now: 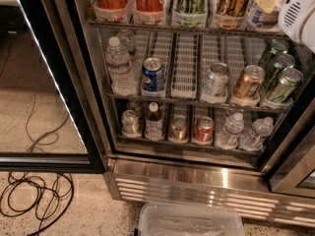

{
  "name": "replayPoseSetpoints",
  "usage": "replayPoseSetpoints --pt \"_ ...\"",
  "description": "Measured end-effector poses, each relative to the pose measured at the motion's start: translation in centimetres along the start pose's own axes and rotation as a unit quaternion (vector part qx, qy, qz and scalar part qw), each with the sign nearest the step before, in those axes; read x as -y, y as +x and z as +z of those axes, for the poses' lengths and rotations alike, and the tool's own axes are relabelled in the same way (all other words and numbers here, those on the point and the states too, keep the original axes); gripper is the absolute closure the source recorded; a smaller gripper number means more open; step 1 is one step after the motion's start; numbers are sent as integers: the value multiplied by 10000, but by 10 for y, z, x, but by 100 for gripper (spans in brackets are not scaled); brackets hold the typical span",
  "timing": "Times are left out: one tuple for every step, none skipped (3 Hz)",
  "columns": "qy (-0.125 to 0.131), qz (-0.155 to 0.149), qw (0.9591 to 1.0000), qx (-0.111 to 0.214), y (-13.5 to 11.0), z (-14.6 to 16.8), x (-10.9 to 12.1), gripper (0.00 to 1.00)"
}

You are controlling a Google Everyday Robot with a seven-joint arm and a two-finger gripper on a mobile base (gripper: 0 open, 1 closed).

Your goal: Pick blue plastic bottle from top shelf of fridge

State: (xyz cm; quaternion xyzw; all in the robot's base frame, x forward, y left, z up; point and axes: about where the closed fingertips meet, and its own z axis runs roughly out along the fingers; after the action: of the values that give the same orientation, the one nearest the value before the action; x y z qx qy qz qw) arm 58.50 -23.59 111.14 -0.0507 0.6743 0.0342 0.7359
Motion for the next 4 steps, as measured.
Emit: replayPoseSetpoints --pt "-172 141 9997 -131 -5 -15 -12 100" --pt "-226 232 9993 -171 -3 -21 -17 100" --pt "-230 236 9993 -177 -1 -21 -18 100" --pt "-444 500 9960 -595 25 -45 -36 100"
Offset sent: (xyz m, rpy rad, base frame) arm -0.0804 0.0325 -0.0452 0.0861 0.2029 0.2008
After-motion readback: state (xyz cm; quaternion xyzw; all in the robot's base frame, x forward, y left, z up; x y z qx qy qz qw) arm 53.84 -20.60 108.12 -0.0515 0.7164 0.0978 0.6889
